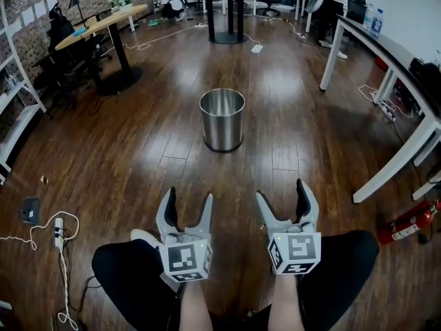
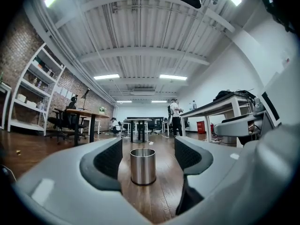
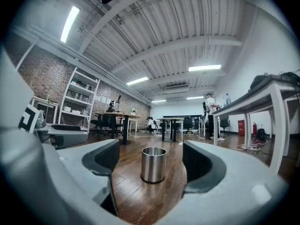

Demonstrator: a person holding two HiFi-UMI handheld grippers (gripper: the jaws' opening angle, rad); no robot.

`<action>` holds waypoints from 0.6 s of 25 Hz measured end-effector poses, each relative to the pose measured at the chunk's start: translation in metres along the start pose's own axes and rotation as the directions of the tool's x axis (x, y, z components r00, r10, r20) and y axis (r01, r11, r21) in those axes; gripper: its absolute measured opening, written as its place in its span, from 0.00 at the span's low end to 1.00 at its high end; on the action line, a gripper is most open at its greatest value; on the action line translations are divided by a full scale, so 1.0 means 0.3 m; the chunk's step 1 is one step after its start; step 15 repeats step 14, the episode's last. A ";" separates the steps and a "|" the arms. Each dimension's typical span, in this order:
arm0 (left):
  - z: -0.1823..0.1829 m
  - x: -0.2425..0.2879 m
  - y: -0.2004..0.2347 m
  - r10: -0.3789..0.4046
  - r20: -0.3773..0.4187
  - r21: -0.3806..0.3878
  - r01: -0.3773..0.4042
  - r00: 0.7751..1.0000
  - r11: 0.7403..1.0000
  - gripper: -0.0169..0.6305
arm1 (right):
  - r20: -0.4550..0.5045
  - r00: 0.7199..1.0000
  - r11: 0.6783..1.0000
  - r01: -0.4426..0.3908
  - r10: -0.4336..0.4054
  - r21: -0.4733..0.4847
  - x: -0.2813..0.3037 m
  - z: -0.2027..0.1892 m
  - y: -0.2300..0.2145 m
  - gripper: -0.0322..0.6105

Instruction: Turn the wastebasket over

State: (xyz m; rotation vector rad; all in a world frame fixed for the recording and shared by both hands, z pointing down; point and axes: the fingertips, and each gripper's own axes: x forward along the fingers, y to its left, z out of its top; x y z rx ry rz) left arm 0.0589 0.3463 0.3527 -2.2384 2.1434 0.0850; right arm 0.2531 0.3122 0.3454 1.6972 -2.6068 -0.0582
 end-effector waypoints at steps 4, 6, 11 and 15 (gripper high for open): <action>0.037 -0.070 -0.043 -0.001 0.024 0.003 0.001 1.000 1.000 0.57 | 0.026 0.999 0.999 0.032 -0.032 -0.003 -0.084 0.038 -0.044 0.68; 0.047 -0.087 -0.054 -0.003 0.031 0.009 0.003 1.000 1.000 0.57 | 0.033 0.999 1.000 0.027 -0.027 0.001 -0.111 0.044 -0.051 0.68; 0.054 -0.121 -0.043 0.015 0.029 -0.005 -0.015 0.999 1.000 0.57 | 0.035 0.999 1.000 0.011 -0.011 -0.010 -0.135 0.065 -0.049 0.68; 0.055 -0.135 -0.060 -0.002 0.023 0.004 0.002 1.000 1.000 0.57 | 0.038 0.999 1.000 0.014 -0.014 -0.002 -0.151 0.075 -0.044 0.68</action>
